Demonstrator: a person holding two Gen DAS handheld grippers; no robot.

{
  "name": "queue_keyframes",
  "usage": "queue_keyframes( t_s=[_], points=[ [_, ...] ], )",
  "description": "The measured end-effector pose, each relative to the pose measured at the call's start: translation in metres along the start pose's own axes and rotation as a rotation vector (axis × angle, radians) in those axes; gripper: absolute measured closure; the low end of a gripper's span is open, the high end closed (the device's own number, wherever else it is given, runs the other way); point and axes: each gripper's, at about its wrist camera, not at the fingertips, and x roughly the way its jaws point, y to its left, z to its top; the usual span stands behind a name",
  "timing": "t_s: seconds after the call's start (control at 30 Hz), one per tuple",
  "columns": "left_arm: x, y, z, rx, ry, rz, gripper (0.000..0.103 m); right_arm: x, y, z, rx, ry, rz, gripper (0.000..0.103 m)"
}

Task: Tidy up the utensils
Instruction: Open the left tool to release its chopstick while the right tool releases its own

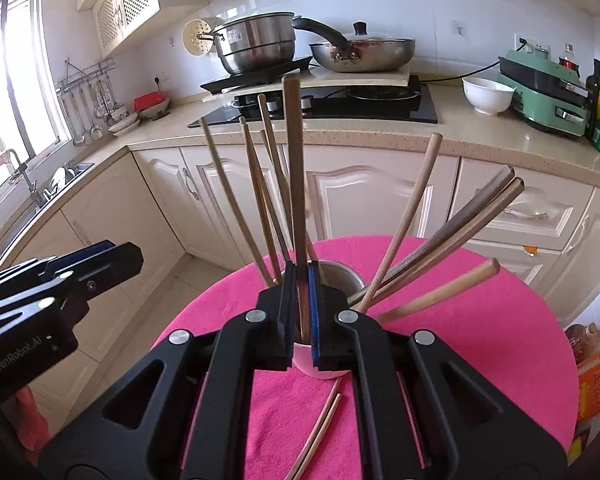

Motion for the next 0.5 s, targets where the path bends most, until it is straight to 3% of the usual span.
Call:
queue_keyframes(
  t_s=[0.4,0.5],
  points=[
    [-0.016,0.005,-0.003,0.012,-0.008,0.006,0.072,-0.018,0.006,0.003,0.022,-0.02,0.015,0.094],
    [-0.023,0.005,-0.004,0.02,-0.016,0.006,0.072,-0.025,0.008,0.003,0.019,-0.039,-0.002,0.084]
  ],
)
